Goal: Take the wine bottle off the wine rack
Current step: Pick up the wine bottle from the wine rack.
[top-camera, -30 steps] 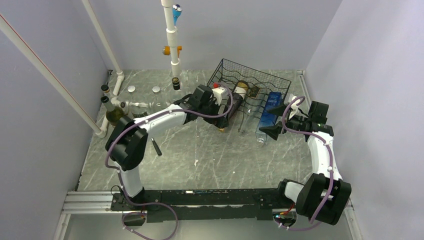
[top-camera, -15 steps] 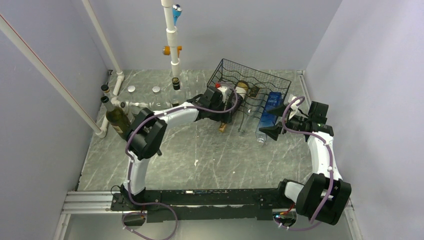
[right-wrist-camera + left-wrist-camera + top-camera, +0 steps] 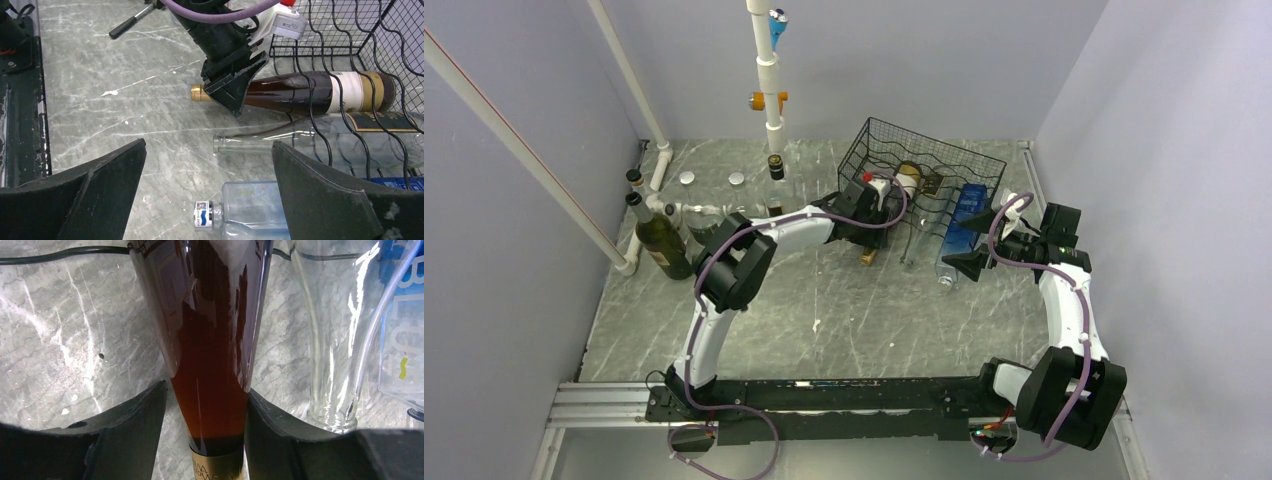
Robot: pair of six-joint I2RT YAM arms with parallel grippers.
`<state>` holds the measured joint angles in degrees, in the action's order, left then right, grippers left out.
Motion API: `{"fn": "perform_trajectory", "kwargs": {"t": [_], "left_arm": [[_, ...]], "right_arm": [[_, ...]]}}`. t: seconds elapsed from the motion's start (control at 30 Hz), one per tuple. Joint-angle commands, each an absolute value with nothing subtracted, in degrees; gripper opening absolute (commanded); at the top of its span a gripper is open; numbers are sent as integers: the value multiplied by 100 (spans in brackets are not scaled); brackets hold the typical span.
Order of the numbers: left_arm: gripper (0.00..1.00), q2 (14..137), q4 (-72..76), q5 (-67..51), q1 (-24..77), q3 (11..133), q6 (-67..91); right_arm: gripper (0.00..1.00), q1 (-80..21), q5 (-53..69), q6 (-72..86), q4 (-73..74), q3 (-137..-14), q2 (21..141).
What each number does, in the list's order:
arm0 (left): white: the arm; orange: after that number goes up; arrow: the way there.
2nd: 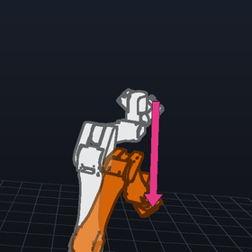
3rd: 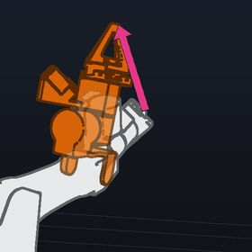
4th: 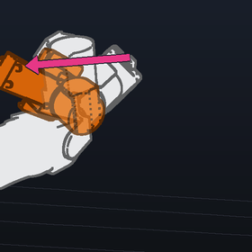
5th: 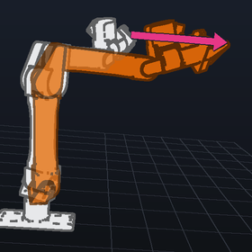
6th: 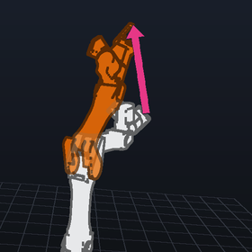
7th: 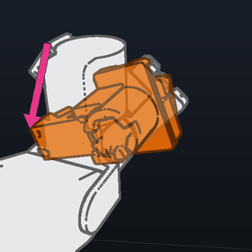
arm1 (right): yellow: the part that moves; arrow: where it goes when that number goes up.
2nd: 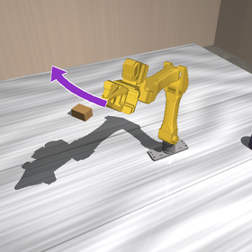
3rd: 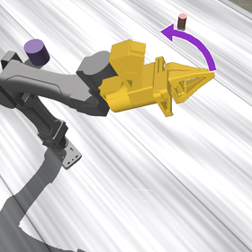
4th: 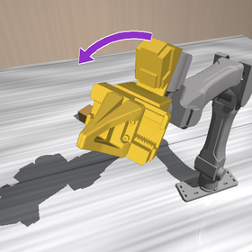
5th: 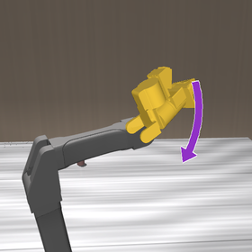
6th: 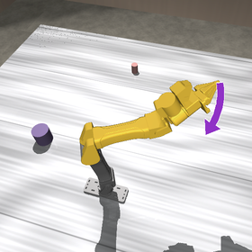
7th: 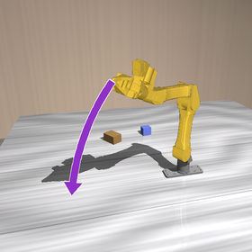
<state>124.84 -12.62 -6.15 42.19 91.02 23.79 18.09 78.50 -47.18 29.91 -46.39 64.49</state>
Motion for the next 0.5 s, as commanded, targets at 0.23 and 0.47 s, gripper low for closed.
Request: {"fn": "perform_trajectory", "kwargs": {"t": [0.23,0.47], "left_arm": [[57,12647,-1055,-442,4344,9126,2464],[59,12643,-1034,-366,4380,9073,2413]], "right_arm": [[100,1841,8061,-4896,2944,-4670,6406],[100,1846,8057,-4887,2944,-4668,6394]]}}
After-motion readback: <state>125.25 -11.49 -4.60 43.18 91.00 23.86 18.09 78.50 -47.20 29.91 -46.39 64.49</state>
